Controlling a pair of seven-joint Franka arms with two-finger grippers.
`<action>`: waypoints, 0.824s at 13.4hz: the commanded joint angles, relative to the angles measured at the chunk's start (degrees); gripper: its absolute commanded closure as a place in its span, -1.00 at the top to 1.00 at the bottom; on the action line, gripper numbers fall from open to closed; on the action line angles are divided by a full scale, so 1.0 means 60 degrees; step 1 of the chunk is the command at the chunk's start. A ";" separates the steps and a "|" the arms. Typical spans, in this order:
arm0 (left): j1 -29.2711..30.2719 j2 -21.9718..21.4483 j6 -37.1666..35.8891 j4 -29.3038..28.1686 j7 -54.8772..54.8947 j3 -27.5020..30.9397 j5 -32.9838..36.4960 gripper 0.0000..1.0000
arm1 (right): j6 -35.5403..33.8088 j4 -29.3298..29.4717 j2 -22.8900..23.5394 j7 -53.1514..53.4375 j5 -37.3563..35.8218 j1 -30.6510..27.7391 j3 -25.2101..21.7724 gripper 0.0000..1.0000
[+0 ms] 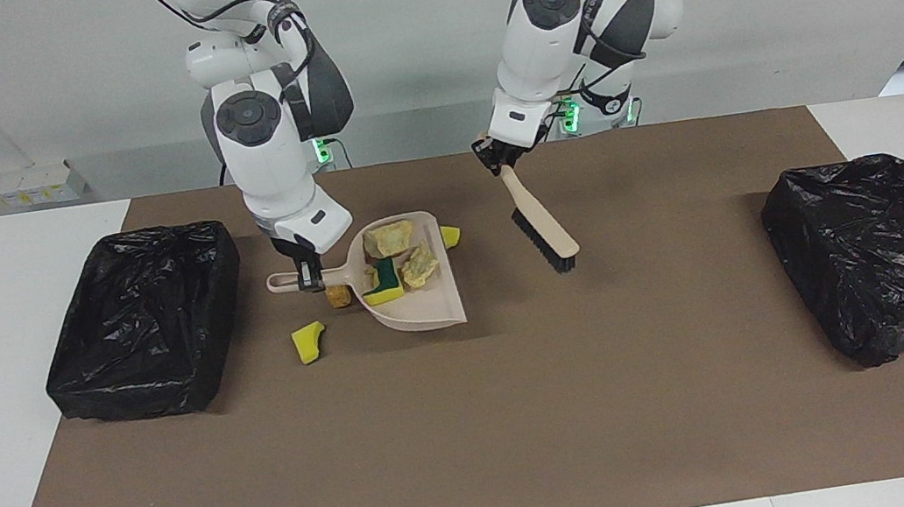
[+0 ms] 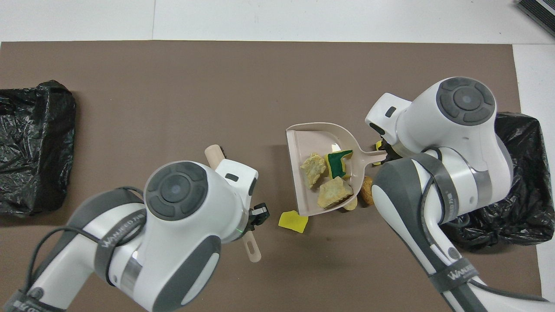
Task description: Sweep and dump trash in bin
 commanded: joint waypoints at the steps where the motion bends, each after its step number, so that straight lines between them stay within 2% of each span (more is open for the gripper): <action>1: -0.1133 -0.0225 0.1373 -0.1314 -0.0848 0.0065 -0.0516 -1.00 | 0.0051 -0.1304 -0.0862 -0.0089 -0.0672 0.0023 0.0053 -1.00; 3: -0.1357 -0.0225 0.2270 -0.2005 -0.0849 0.0050 -0.1072 -1.00 | 0.0604 -0.2679 -0.1637 0.0056 -0.1023 -0.0080 0.0038 -1.00; 5: -0.1693 -0.0211 0.2741 -0.2213 -0.0849 0.0050 -0.1368 -1.00 | 0.1759 -0.4334 -0.2633 0.0902 -0.1099 -0.0037 0.0038 -1.00; 6: -0.1738 -0.0196 0.2815 -0.2213 -0.0863 0.0050 -0.1600 -1.00 | 0.1910 -0.4704 -0.2869 0.1052 -0.1099 0.0007 0.0053 -1.00; 9: -0.2060 -0.0254 0.2903 -0.2242 -0.0878 0.0065 -0.1998 -1.00 | 0.1765 -0.5072 -0.3222 0.1155 -0.1974 0.0081 0.0067 -1.00; 11: -0.2061 -0.0167 0.3165 -0.2315 -0.0878 0.0050 -0.2245 -1.00 | 0.1751 -0.5220 -0.3325 0.1506 -0.2051 0.0110 0.0082 -1.00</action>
